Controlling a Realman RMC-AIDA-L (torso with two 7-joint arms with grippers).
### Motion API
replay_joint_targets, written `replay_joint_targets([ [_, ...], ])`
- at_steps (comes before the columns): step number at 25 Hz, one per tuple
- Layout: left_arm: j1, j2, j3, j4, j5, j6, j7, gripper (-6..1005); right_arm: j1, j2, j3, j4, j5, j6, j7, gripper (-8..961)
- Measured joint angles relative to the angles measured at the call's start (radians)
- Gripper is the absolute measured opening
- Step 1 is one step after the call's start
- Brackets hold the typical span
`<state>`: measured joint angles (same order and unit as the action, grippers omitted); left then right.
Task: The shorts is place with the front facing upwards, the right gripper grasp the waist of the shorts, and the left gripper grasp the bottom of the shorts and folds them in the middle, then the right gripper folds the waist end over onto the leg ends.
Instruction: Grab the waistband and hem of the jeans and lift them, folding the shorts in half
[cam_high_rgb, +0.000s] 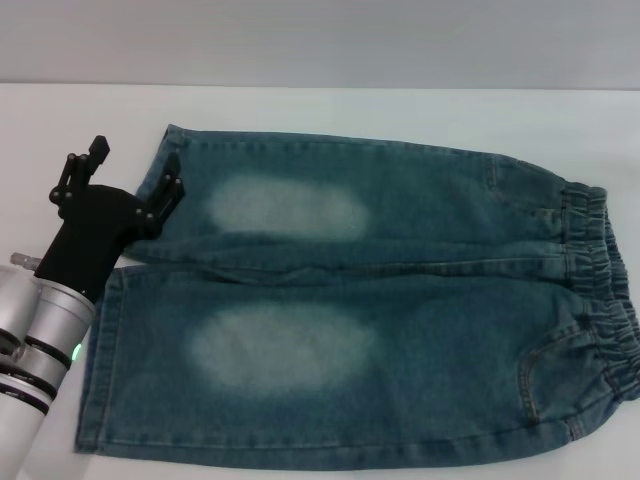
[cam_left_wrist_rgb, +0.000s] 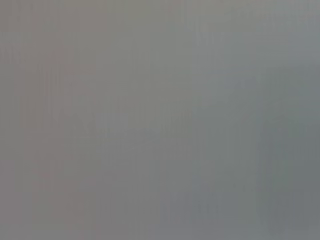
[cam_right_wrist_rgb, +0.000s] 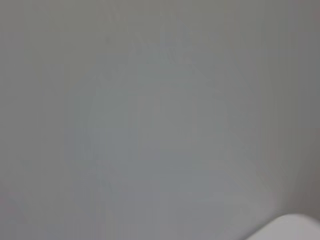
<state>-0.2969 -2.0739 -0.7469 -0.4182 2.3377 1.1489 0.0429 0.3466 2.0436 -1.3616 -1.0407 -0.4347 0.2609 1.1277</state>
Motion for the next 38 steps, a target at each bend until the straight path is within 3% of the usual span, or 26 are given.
replay_joint_targets([
  [6,-0.002,0.0,0.0,0.003,-0.001,-0.001,0.0,845,-0.046,-0.02,-0.025,0.051,0.256,-0.267,-0.048,840],
  [9,-0.003,0.001,0.0,0.003,-0.001,-0.002,0.0,845,-0.051,-0.021,-0.036,0.074,0.263,-0.35,-0.037,840],
  [11,-0.004,0.001,0.0,0.003,-0.001,-0.002,0.0,845,-0.054,-0.027,-0.072,0.144,0.263,-0.522,0.014,840],
  [12,-0.004,0.002,0.0,0.004,-0.001,-0.002,0.0,845,-0.054,-0.027,-0.072,0.144,0.263,-0.522,0.014,840],
  [15,-0.003,0.002,0.0,0.004,-0.002,-0.002,0.0,846,-0.03,-0.04,-0.113,0.26,0.219,-0.718,0.061,840],
  [17,-0.003,0.002,0.0,0.004,-0.001,-0.002,0.0,846,0.023,-0.028,-0.077,0.387,0.102,-0.88,0.01,840],
  [18,-0.002,0.002,0.0,0.004,-0.001,-0.002,0.0,846,0.023,-0.028,-0.077,0.387,0.102,-0.88,0.01,840],
  [20,-0.004,0.002,0.0,0.005,-0.001,-0.002,0.0,845,0.051,0.002,-0.006,0.46,0.059,-0.978,-0.11,841],
  [21,-0.005,0.002,0.0,0.005,-0.001,-0.002,0.0,845,0.062,0.031,0.051,0.504,0.054,-1.054,-0.276,841],
  [26,-0.007,0.002,0.0,0.006,-0.001,-0.002,0.0,846,0.063,0.04,0.064,0.573,0.058,-1.176,-0.488,840],
  [33,-0.007,0.002,0.0,0.007,0.0,-0.017,0.0,845,0.024,0.04,0.064,0.576,0.059,-1.289,-0.564,838],
  [36,-0.007,0.002,0.0,0.007,0.0,-0.023,0.0,845,-0.01,0.038,0.026,0.491,0.051,-1.197,-0.479,838],
  [38,-0.007,0.002,0.0,0.007,0.0,-0.027,0.0,845,-0.053,0.034,-0.026,0.372,0.01,-1.045,-0.362,837],
])
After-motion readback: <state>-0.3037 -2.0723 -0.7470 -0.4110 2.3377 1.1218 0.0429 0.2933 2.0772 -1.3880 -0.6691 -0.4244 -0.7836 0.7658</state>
